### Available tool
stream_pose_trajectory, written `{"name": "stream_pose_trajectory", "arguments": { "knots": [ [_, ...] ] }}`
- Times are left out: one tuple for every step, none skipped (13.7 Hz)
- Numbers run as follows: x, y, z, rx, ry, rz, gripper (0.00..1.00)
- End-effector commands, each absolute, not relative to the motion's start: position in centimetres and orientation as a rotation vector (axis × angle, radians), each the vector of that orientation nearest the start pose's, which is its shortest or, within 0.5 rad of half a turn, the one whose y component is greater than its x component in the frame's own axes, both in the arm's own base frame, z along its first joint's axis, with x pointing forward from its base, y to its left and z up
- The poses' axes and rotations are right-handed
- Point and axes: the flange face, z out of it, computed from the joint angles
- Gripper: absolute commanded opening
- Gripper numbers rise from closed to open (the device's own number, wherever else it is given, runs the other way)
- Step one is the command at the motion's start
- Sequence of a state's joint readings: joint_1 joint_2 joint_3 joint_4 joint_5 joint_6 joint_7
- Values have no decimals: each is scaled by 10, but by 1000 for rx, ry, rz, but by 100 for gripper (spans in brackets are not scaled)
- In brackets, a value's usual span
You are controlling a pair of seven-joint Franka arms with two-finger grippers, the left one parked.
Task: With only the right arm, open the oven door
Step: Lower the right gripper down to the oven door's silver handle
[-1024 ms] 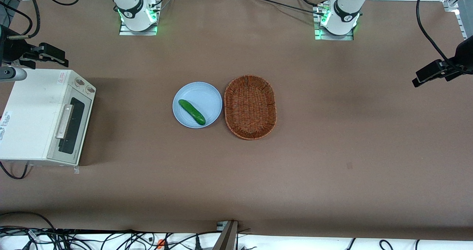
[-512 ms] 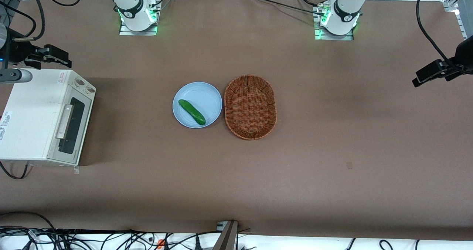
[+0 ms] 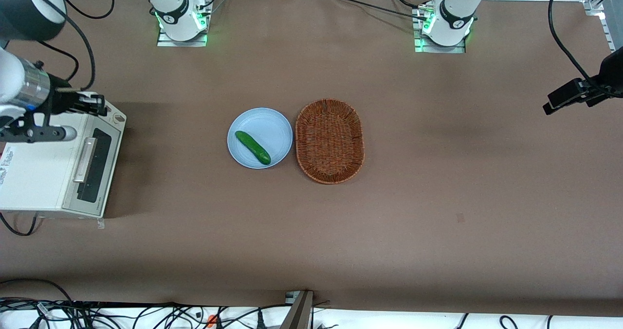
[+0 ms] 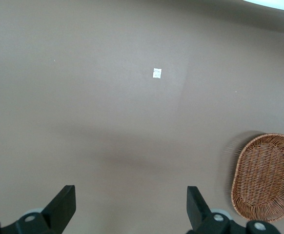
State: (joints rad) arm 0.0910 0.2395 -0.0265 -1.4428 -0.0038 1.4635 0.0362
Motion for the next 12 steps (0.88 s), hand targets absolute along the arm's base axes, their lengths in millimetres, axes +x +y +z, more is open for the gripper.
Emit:
{"name": "stream_pose_trajectory", "arguments": {
  "knots": [
    [621,36,512,-3190,-48,358,0],
    [625,35,503,-3205,-53,369,0],
    [629,33,495,-3223,-56,374,0],
    [633,28,485,-3256,-61,391,0],
    [637,24,474,-3282,-60,412,0],
    [641,19,465,-3313,-67,420,0],
    [644,14,455,-3338,-71,445,0],
    [647,10,447,-3375,-82,462,0],
    [650,8,440,-3399,-85,464,0],
    [651,6,434,-3401,-87,475,0],
    [653,4,433,-3402,-90,469,0],
    [654,1,431,-3411,-95,461,0]
  ]
}}
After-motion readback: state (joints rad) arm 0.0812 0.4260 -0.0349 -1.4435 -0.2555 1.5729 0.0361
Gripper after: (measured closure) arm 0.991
